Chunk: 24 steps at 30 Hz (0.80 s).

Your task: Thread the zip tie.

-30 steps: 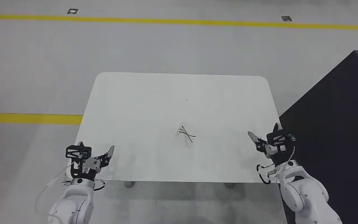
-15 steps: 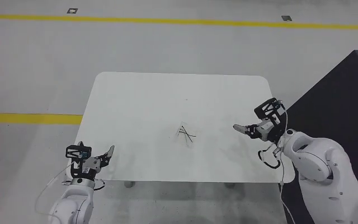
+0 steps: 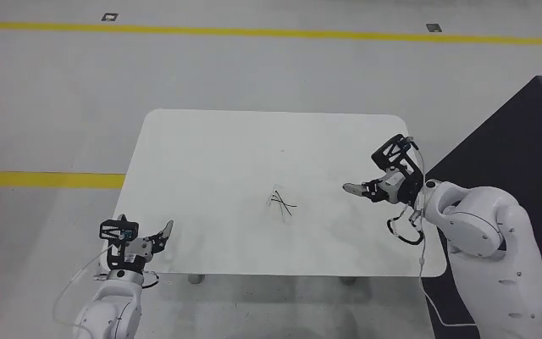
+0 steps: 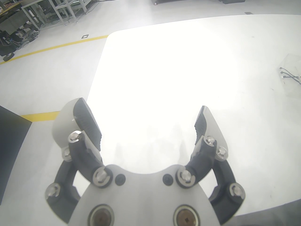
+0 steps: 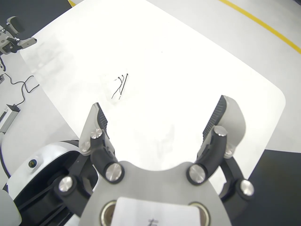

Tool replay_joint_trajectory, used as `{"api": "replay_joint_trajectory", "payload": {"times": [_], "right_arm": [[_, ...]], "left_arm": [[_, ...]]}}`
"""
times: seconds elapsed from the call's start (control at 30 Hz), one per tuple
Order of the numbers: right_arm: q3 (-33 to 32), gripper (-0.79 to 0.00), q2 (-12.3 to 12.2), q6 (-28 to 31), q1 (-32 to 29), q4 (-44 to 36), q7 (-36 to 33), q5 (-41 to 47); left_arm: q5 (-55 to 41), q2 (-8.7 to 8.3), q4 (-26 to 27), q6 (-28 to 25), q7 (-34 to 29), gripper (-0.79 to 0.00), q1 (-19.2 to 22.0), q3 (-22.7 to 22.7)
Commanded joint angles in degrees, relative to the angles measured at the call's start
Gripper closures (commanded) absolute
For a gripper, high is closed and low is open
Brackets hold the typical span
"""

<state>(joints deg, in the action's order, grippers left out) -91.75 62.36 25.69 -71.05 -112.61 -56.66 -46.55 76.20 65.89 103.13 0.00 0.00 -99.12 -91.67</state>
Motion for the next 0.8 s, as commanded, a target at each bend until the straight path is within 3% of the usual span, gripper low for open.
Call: {"api": "replay_joint_trajectory", "payload": {"times": [0.0, 0.37, 0.47, 0.53, 0.57, 0.67, 0.77], "right_arm": [[0.0, -0.785, 0.0, 0.0, 0.0, 0.0, 0.0, 0.0], [0.5, -0.785, 0.0, 0.4, -0.2, 0.1, -0.3, 1.2], [3.3, -0.785, -0.2, 1.8, 3.7, 3.6, -8.1, 8.5], [11.4, -0.785, -0.1, 2.4, 14.4, 10.4, -19.6, 22.1], [14.7, -0.785, -0.1, 0.0, 19.2, 13.8, -22.0, 24.2], [26.8, -0.785, 0.3, -2.7, 30.8, 20.8, -24.7, 26.8], [41.1, -0.785, 1.9, -3.6, 42.8, 32.7, -25.6, 31.9]], "left_arm": [[0.0, 0.00, 0.0, 0.0, 0.0, -0.785, 0.0, 0.0], [0.0, 0.00, 0.0, 0.0, 0.0, -0.785, 0.0, 0.0], [0.0, 0.00, 0.0, 0.0, 0.0, -0.785, 0.0, 0.0], [0.0, 0.00, 0.0, 0.0, 0.0, -0.785, 0.0, 0.0], [0.0, 0.00, 0.0, 0.0, 0.0, -0.785, 0.0, 0.0], [0.0, 0.00, 0.0, 0.0, 0.0, -0.785, 0.0, 0.0], [0.0, 0.00, 0.0, 0.0, 0.0, -0.785, 0.0, 0.0]]}}
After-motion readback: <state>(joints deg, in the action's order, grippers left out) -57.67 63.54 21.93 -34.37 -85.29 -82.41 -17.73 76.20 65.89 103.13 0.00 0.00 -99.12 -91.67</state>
